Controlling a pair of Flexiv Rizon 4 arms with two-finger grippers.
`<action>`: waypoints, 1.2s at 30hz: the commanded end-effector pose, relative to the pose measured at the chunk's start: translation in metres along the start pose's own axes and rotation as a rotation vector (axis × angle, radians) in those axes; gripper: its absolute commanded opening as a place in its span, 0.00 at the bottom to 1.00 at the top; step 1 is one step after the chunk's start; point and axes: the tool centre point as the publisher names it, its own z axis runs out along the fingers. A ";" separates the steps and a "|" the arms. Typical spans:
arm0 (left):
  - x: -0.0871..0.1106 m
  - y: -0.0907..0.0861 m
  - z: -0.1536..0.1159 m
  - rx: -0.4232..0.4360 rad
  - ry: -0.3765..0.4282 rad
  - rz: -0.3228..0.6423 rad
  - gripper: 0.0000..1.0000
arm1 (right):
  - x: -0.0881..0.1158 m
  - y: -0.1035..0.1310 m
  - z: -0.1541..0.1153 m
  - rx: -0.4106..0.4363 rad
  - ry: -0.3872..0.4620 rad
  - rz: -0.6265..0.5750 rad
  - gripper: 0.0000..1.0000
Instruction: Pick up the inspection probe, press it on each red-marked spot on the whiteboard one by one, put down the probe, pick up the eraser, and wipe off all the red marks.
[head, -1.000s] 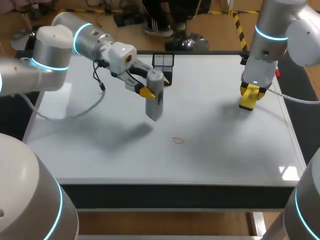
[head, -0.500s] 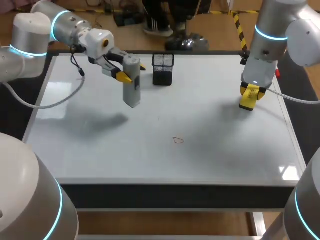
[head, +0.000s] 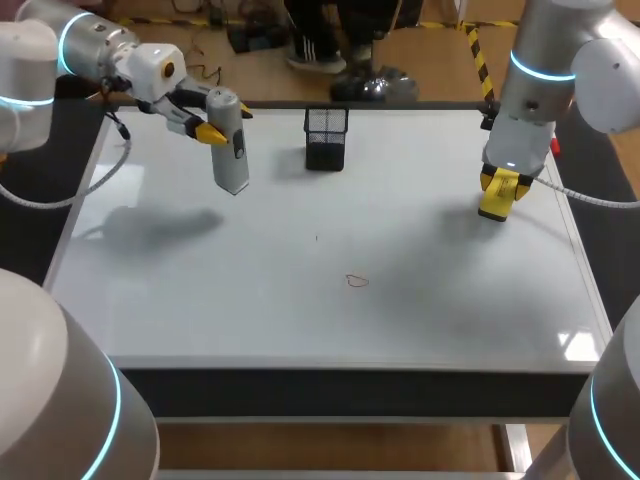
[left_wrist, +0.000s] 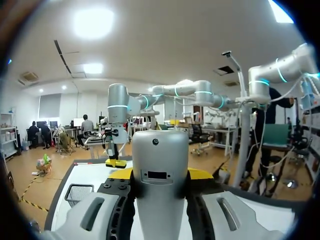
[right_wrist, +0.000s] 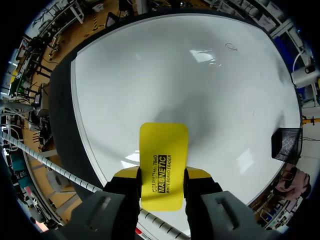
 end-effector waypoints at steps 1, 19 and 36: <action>-0.002 0.001 -0.004 0.010 -0.008 0.005 0.00 | 0.000 -0.001 -0.001 0.000 0.003 -0.002 0.00; -0.002 0.001 -0.005 0.014 -0.013 0.012 0.00 | 0.000 -0.001 -0.001 0.000 0.003 -0.002 0.00; -0.002 0.001 -0.005 0.014 -0.013 0.012 0.00 | -0.048 0.117 -0.007 0.019 -0.004 -0.242 0.00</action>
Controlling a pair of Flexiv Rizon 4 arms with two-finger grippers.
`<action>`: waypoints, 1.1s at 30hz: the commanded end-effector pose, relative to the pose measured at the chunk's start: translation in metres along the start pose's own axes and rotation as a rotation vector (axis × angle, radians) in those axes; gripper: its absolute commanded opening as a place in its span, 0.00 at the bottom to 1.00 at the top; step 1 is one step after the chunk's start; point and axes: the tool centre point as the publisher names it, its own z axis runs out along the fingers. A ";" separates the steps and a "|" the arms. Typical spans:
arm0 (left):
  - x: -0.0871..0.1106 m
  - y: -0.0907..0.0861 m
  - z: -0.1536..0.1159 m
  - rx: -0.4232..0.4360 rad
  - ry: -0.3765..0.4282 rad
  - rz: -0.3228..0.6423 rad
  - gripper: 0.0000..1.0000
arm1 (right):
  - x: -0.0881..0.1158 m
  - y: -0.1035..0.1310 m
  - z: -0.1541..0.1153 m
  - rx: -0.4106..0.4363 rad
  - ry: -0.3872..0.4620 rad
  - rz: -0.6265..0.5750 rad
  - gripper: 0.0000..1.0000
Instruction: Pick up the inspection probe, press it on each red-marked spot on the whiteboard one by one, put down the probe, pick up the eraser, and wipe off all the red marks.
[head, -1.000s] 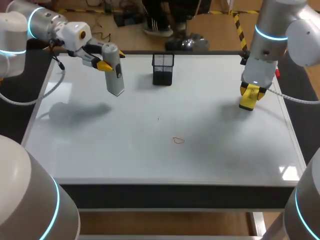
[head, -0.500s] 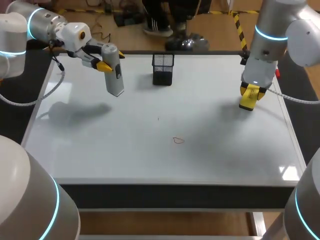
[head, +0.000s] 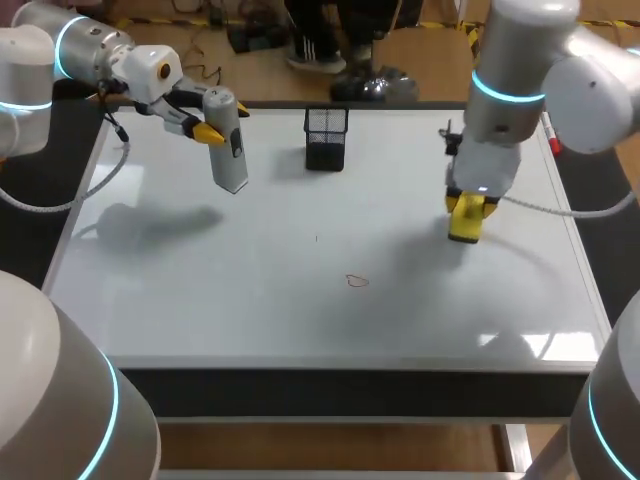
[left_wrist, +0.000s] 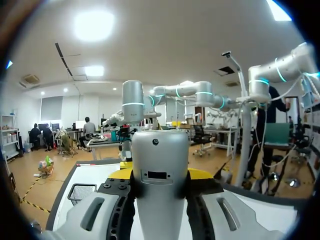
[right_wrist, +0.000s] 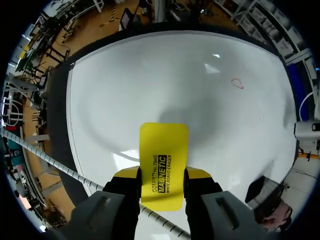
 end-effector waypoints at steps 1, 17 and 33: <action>0.000 -0.001 0.000 -0.001 0.002 0.000 0.00 | -0.012 0.030 0.000 0.023 -0.011 -0.039 0.00; 0.000 -0.001 0.000 -0.001 0.002 0.000 0.00 | -0.093 0.126 0.013 0.040 0.023 -0.193 0.00; 0.000 -0.001 0.000 -0.001 0.002 0.000 0.00 | -0.172 0.149 0.026 0.040 -0.022 -0.331 0.00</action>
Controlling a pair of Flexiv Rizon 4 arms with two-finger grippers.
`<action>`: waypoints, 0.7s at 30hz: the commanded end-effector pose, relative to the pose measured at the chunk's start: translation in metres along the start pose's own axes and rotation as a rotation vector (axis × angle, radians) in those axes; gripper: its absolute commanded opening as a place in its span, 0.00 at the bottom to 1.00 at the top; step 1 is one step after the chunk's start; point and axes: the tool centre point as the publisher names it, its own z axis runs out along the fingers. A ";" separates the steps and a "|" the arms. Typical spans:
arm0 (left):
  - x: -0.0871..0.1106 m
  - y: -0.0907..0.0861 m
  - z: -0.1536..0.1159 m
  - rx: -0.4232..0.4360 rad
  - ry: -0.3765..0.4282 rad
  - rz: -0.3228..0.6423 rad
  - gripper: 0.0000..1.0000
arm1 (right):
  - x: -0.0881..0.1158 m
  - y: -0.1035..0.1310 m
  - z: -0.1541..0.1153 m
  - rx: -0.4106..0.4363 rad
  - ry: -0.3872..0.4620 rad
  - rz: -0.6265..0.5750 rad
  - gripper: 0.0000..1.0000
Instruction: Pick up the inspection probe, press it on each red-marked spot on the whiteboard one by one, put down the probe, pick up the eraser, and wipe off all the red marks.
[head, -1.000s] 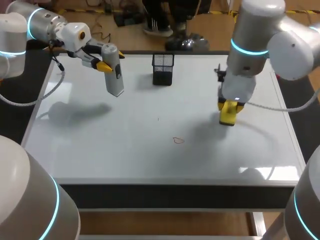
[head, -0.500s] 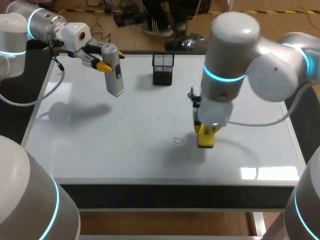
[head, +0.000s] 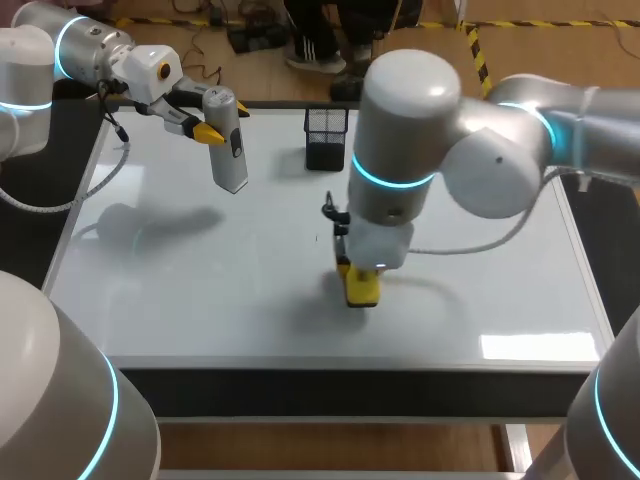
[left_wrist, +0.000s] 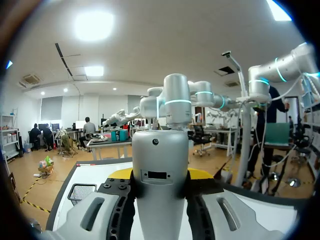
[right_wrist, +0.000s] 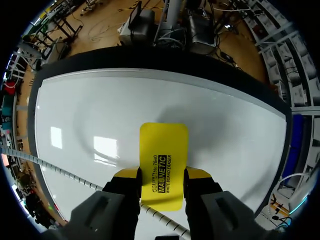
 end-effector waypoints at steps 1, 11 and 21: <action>0.000 -0.001 0.000 -0.001 0.002 -0.001 0.00 | -0.018 -0.005 0.010 -0.006 0.036 -0.021 0.00; 0.000 -0.001 0.000 -0.001 0.002 -0.001 0.00 | -0.026 -0.014 0.021 -0.020 0.018 -0.065 0.00; 0.000 -0.001 0.000 -0.001 0.002 -0.001 0.00 | -0.013 -0.024 0.029 -0.044 0.010 -0.032 0.00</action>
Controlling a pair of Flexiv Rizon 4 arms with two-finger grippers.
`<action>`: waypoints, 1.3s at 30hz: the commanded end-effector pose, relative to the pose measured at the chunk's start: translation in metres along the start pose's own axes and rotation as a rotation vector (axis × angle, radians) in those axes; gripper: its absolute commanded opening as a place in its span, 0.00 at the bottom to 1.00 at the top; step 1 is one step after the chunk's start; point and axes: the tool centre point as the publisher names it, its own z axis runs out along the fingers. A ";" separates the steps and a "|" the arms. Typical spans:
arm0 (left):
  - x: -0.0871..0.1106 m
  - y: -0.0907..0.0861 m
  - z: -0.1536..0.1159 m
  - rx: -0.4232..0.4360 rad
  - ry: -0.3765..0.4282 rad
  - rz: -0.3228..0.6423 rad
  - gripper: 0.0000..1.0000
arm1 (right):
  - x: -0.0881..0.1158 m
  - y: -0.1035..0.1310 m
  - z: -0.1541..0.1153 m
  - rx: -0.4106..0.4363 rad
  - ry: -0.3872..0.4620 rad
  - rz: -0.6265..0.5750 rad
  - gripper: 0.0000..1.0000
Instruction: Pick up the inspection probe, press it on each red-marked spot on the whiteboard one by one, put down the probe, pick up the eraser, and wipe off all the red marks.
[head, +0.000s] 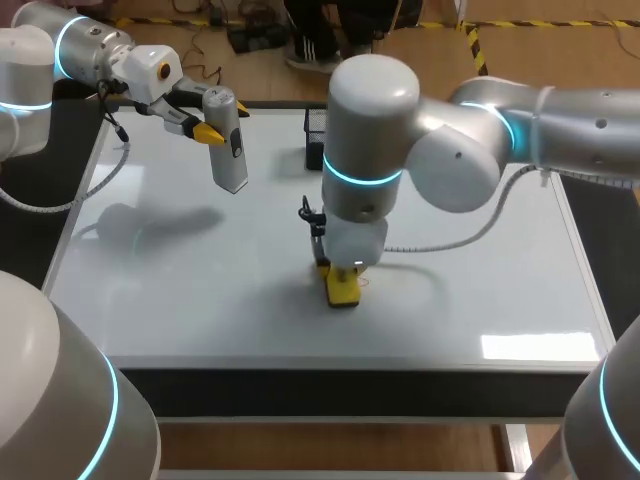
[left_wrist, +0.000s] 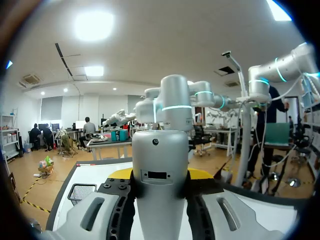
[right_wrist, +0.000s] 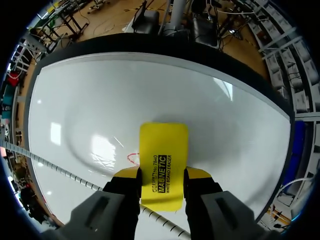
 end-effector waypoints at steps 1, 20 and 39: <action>0.000 -0.001 0.000 -0.001 0.002 -0.001 0.00 | 0.007 -0.004 0.000 -0.001 -0.002 0.013 0.00; 0.000 -0.001 0.000 -0.001 0.002 -0.001 0.00 | 0.086 -0.003 -0.001 -0.002 0.028 0.182 0.00; 0.000 -0.001 0.000 -0.001 0.002 -0.001 0.00 | 0.073 0.003 -0.037 0.057 0.019 0.124 0.00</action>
